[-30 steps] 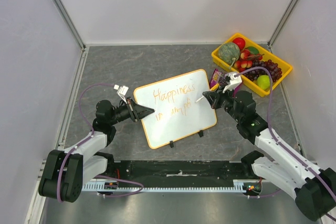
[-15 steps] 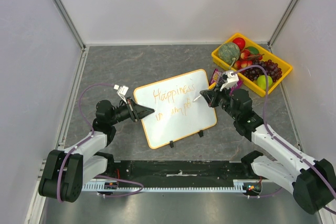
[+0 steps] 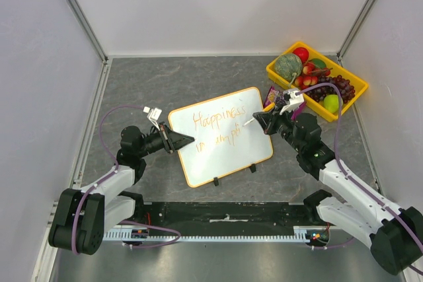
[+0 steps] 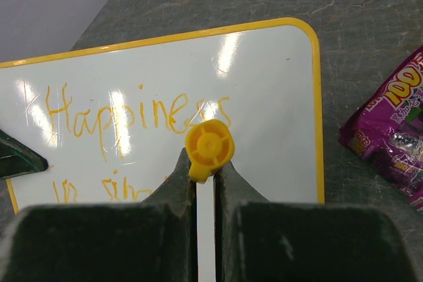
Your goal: Write a sentence on the whiteboard
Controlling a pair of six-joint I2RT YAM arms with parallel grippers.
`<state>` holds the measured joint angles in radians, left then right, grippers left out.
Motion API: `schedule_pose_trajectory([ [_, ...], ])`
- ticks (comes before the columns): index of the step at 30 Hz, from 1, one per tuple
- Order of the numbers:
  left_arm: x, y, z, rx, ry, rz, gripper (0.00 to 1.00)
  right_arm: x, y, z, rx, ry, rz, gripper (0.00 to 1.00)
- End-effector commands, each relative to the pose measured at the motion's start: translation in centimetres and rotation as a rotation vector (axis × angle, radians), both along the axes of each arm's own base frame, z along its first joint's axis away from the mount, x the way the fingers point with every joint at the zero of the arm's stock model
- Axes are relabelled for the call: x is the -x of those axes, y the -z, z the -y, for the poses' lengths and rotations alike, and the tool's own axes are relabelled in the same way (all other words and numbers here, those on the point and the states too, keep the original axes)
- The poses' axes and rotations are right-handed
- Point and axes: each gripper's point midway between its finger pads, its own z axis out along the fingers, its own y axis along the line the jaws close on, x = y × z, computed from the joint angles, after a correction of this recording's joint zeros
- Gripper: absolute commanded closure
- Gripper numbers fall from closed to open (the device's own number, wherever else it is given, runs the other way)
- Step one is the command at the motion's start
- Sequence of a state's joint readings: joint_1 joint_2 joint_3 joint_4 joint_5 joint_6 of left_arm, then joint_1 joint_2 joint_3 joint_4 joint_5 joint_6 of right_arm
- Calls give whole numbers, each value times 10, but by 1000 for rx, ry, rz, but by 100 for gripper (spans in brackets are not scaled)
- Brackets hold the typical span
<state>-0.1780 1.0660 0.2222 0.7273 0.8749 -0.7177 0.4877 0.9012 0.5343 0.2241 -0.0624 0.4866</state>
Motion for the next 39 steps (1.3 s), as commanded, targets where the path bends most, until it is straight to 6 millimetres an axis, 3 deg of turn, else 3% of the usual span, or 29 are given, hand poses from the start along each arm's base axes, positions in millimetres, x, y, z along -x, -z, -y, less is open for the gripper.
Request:
schedule_pose_trajectory([
  [1, 2, 29, -6, -101, -6, 31, 98, -3, -11, 4, -11, 24, 31, 100],
  [20, 2, 29, -6, -103, -7, 29, 98, -4, -14, 9, 6, 44, 46, 100],
  [39, 2, 30, -6, -104, -7, 29, 98, -15, -3, 3, 0, 52, 21, 100],
])
